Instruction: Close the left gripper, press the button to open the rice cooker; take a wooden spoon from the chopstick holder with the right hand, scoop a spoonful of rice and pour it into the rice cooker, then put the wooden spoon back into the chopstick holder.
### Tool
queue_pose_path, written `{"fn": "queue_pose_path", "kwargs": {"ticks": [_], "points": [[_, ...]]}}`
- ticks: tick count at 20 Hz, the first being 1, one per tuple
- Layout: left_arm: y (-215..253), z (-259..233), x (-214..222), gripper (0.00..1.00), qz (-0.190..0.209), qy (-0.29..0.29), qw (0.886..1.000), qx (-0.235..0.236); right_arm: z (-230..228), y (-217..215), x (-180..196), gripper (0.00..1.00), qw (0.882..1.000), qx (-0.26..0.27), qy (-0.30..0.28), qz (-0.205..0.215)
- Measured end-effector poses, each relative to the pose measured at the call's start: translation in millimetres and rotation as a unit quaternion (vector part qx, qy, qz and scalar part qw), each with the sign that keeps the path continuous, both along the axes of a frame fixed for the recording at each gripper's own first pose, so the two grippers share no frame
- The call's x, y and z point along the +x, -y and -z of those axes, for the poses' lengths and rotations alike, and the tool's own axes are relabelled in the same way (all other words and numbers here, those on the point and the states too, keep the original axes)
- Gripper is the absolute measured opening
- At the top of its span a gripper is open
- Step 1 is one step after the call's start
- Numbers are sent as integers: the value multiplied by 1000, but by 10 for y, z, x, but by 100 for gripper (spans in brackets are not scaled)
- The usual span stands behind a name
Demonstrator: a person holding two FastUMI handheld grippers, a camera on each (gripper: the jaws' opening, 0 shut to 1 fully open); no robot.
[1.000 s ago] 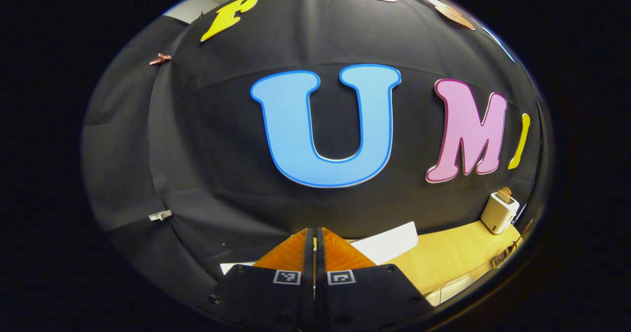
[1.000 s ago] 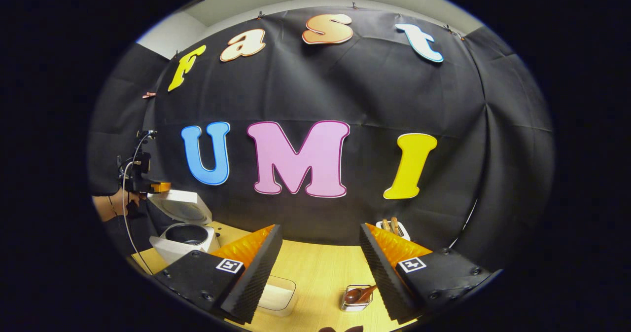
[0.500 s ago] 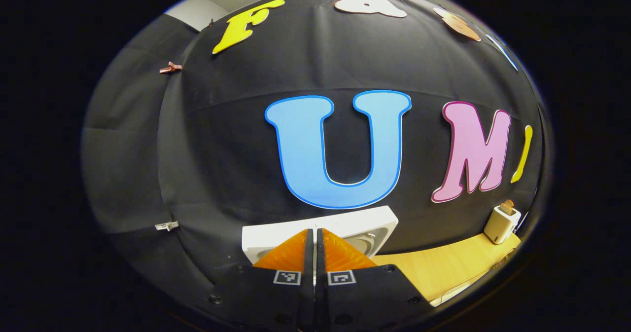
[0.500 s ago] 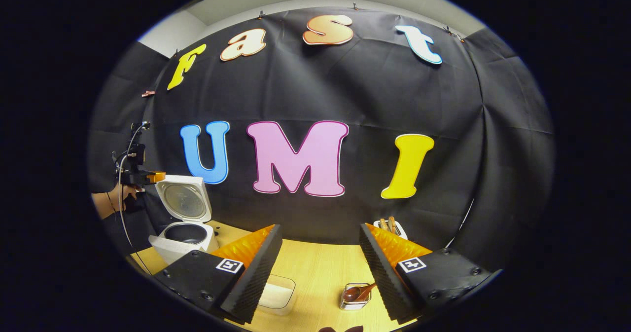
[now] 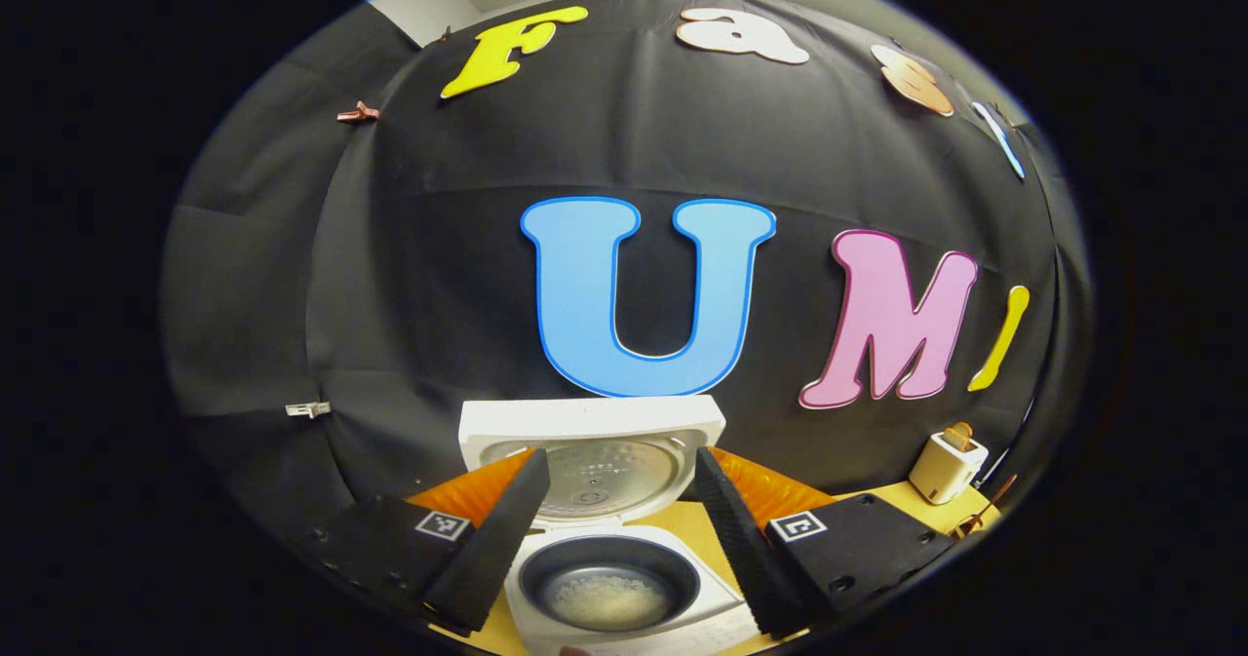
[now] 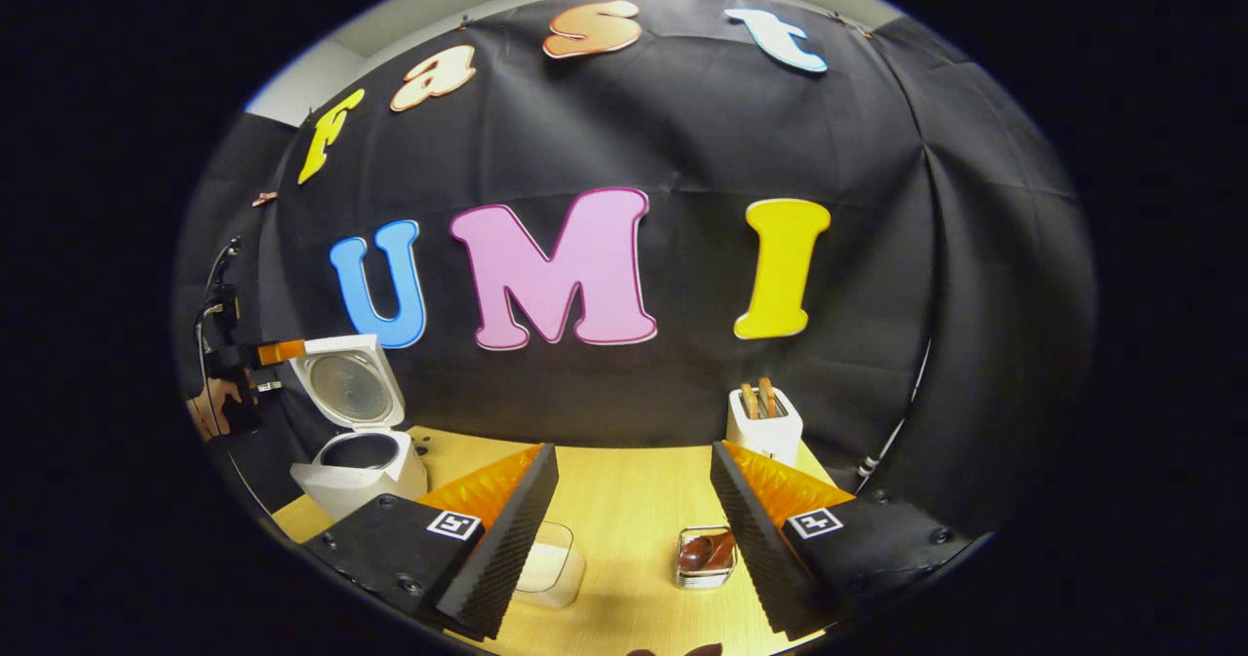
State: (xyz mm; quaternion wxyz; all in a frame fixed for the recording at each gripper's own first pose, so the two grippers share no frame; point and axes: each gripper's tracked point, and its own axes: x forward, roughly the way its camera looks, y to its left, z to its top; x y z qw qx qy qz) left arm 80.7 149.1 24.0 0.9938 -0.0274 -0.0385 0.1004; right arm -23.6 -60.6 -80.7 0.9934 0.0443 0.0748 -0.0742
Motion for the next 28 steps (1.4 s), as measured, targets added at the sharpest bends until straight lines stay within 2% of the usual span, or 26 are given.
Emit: {"fn": "queue_pose_path", "kwargs": {"ticks": [6,13,17,25,28], "points": [[296,86,-181,96,17,-7,999,29,722,454,95,98,998,43,-44,20],[488,476,-421,96,5,-60,998,6,1524,896,373,98,993,80,-88,28],[572,706,-594,96,-12,-94,995,1,1987,1024,524,98,986,119,-116,27],[696,873,-801,96,-51,-122,991,-9,2440,1129,905,97,982,139,-131,0],[745,926,-844,96,-58,-130,990,-8,2460,1088,1018,96,981,148,-124,-15]]}}
